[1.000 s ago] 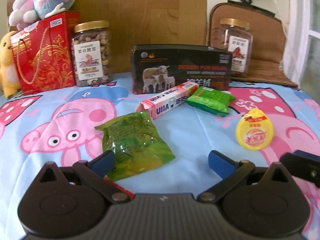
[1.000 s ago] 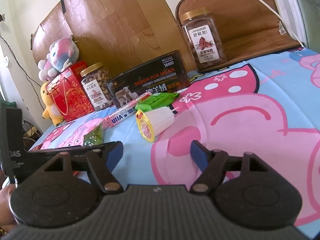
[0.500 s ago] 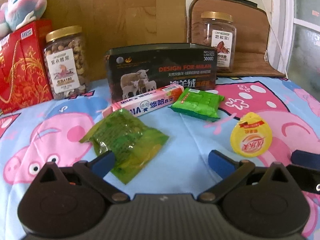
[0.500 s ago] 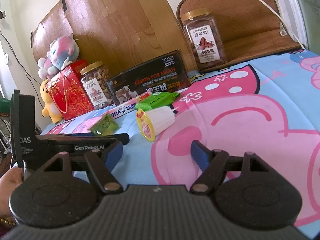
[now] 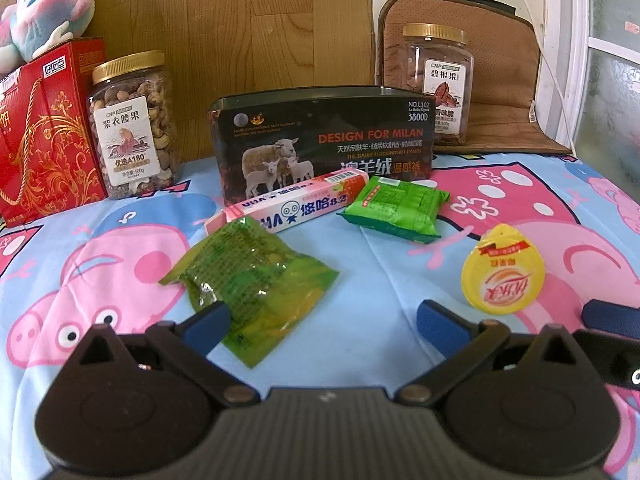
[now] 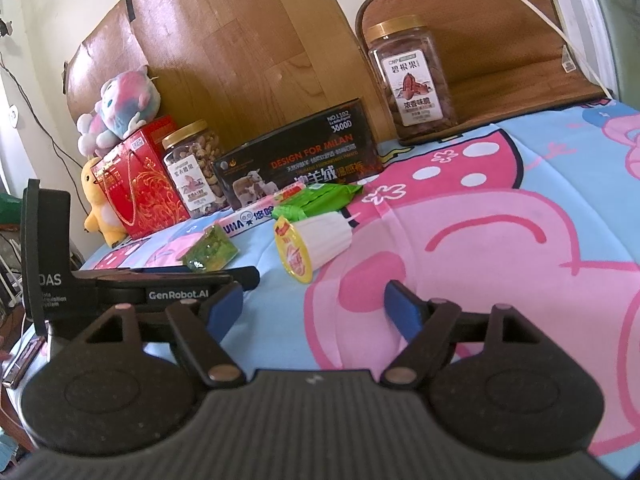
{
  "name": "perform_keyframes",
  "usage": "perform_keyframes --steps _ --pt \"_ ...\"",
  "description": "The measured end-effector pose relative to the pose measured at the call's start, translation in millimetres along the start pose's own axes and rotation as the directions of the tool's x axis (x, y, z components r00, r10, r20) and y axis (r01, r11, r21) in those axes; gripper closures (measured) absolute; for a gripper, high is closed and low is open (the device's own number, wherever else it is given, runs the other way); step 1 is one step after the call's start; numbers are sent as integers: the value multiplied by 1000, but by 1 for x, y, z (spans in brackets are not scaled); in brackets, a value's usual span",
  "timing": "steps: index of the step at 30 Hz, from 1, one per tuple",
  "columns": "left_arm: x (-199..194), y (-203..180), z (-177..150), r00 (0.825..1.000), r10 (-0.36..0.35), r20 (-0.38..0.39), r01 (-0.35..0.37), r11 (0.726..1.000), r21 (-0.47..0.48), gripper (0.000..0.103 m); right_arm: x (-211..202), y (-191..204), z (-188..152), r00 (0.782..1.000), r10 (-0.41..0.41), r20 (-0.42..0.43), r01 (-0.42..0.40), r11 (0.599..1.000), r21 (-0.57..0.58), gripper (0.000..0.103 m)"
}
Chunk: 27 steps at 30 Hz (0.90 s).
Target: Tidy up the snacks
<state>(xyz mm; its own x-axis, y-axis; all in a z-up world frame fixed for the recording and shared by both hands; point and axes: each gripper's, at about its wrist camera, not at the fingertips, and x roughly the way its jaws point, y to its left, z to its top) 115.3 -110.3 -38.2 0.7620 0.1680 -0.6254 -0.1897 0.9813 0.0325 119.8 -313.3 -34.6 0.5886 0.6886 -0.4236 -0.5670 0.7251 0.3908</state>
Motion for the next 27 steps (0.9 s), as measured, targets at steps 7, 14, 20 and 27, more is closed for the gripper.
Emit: perform_keyframes --steps 7,14,20,27 --pt "0 0 0 1000 1 0 -1 1000 0 0 0 -1 1 1000 0 0 0 1000 0 23" --pt "0 0 0 1000 1 -1 -1 1000 0 0 0 -1 1 1000 5 1 -5 1000 5 23" --pt "0 1 0 1000 3 -1 -3 1000 -1 0 -1 -3 1 1000 13 5 -14 1000 14 23" --pt "-1 -2 1 1000 20 -2 -20 1000 -18 0 -3 -4 1 1000 19 11 -19 1000 25 22"
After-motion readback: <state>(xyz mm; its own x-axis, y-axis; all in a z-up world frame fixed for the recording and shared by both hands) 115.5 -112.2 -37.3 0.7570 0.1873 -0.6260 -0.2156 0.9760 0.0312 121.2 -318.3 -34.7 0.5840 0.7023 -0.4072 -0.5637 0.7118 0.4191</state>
